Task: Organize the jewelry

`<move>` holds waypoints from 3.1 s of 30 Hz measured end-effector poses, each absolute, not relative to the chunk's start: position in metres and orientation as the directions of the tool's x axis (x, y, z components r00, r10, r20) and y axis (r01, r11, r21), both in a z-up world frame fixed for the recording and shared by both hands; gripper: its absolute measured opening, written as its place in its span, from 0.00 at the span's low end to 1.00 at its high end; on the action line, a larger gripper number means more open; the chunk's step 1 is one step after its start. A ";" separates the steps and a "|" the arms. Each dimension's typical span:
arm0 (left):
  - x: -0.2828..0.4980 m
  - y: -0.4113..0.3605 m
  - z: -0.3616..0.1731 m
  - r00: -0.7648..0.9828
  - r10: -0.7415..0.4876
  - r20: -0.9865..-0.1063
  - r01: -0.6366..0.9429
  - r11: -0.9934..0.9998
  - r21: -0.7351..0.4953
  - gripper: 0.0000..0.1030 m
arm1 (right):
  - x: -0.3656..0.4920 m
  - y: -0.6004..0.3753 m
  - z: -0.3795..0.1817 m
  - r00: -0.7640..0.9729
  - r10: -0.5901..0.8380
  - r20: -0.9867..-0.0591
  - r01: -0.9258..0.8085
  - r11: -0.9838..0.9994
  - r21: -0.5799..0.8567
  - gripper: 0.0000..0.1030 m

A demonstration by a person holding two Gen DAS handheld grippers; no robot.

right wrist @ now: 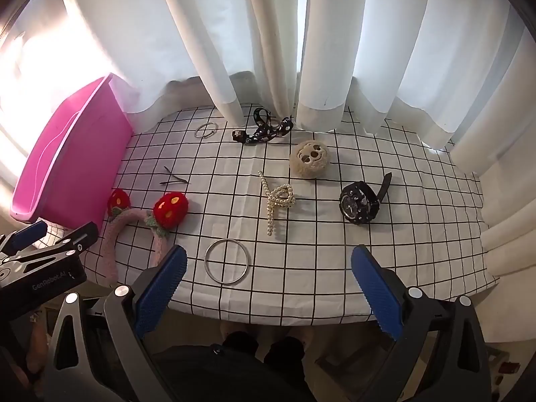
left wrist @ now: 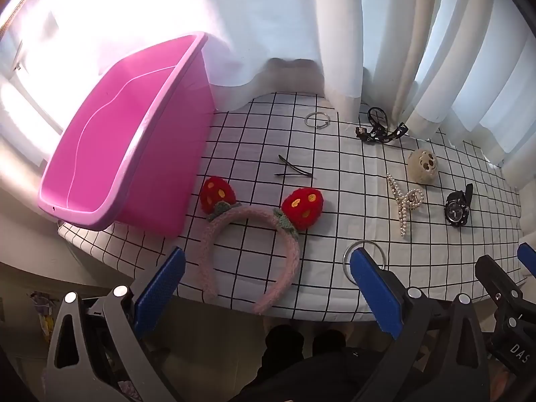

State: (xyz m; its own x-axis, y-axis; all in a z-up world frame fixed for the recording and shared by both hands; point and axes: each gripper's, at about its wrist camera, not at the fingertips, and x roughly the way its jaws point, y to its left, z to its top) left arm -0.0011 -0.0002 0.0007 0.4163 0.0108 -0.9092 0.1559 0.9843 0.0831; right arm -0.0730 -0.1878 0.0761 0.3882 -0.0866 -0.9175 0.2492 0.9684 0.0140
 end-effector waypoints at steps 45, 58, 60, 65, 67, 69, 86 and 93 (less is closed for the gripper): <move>0.000 0.010 0.002 0.410 0.015 -0.912 0.151 0.985 0.085 0.94 | -0.075 -0.187 0.081 0.403 -0.099 -0.910 0.261 0.965 0.011 0.91; -0.007 0.004 -0.022 0.365 -0.006 -0.931 0.140 0.989 0.049 0.94 | -0.090 -0.220 0.060 0.422 0.047 -0.905 0.277 0.944 0.179 0.91; -0.009 0.007 -0.030 0.363 -0.008 -0.932 0.124 0.991 0.039 0.94 | -0.094 -0.229 0.053 0.422 0.041 -0.906 0.283 0.943 0.175 0.91; -0.016 0.020 -0.053 0.364 0.005 -0.931 0.074 0.997 0.034 0.94 | -0.108 -0.257 0.029 0.415 0.046 -0.909 0.309 0.932 0.188 0.91; -0.019 0.027 -0.064 0.361 0.017 -0.932 0.043 0.998 0.035 0.94 | -0.112 -0.270 0.017 0.404 0.057 -0.913 0.330 0.922 0.203 0.91; -0.023 0.035 -0.074 0.358 0.009 -0.934 0.023 1.000 0.019 0.94 | -0.116 -0.283 0.004 0.391 0.063 -0.918 0.353 0.911 0.213 0.91; -0.010 0.013 -0.150 0.396 -0.021 -0.918 -0.022 0.999 -0.033 0.94 | -0.084 -0.346 -0.066 0.372 -0.019 -0.928 0.365 0.922 0.127 0.91; -0.004 0.008 -0.168 0.413 -0.020 -0.911 -0.026 0.999 -0.034 0.94 | -0.063 -0.363 -0.092 0.365 -0.028 -0.931 0.358 0.927 0.113 0.91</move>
